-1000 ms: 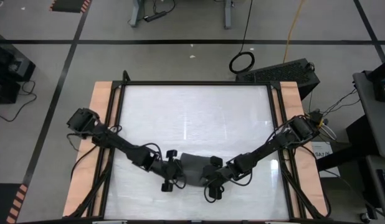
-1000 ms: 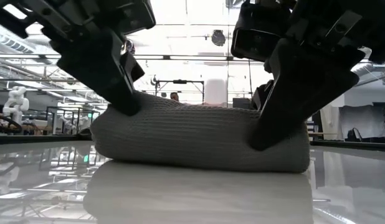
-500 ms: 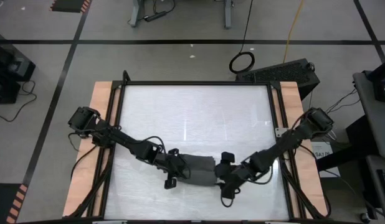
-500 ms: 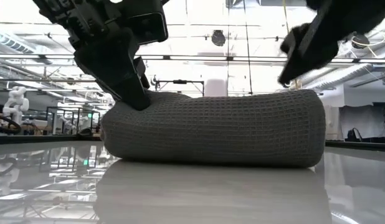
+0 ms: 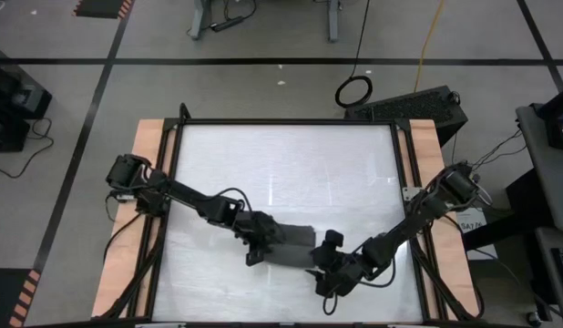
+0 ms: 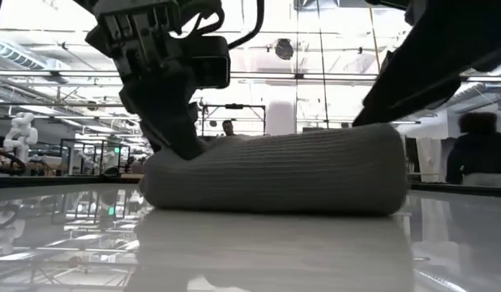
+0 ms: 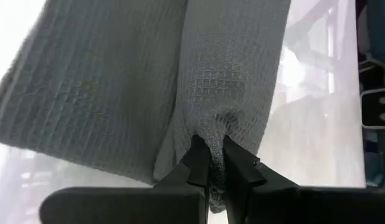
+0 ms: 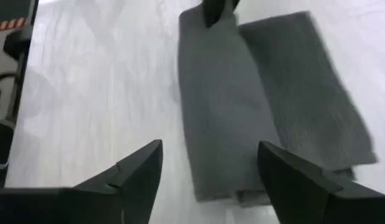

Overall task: Roll towel into tight, uniform cylinder
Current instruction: Roll the gray towel

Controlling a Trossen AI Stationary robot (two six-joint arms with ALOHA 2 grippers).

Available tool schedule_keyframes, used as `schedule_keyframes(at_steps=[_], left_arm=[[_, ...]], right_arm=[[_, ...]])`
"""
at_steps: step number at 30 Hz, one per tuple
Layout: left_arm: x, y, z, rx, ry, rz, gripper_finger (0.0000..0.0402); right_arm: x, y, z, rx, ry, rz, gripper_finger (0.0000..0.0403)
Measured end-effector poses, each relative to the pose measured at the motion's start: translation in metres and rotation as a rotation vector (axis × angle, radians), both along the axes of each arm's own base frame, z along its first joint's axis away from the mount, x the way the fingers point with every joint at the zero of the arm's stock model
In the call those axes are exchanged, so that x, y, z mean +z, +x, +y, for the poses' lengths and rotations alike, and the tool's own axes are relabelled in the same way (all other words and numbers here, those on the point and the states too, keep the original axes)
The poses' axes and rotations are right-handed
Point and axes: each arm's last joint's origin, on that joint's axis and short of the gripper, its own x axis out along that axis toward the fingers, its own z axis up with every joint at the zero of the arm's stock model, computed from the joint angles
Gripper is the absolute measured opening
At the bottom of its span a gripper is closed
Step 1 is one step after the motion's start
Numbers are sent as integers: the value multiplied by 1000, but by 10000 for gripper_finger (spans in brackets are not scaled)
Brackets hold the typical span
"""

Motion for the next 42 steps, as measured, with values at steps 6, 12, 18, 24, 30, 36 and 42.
schedule_keyframes(at_steps=[6,12,18,24,30,36,42], left_arm=[[-5,1,4,15,-49,40,22],[-4,3,10,36,-81,47,22],[-4,4,15,56,-108,63,22],[-2,5,21,56,-256,121,22],[2,7,21,51,-411,167,22],[1,6,18,52,-387,157,22],[0,4,9,60,-349,161,22]], right_arm=[[-2,2,-5,-19,-21,16,280],[-6,9,-14,-18,-2,51,232],[-18,18,-25,0,43,125,154],[-18,22,-29,-13,172,159,22],[-8,22,-30,1,320,190,14],[-8,27,-39,39,451,260,6],[-5,40,-58,121,589,289,6]])
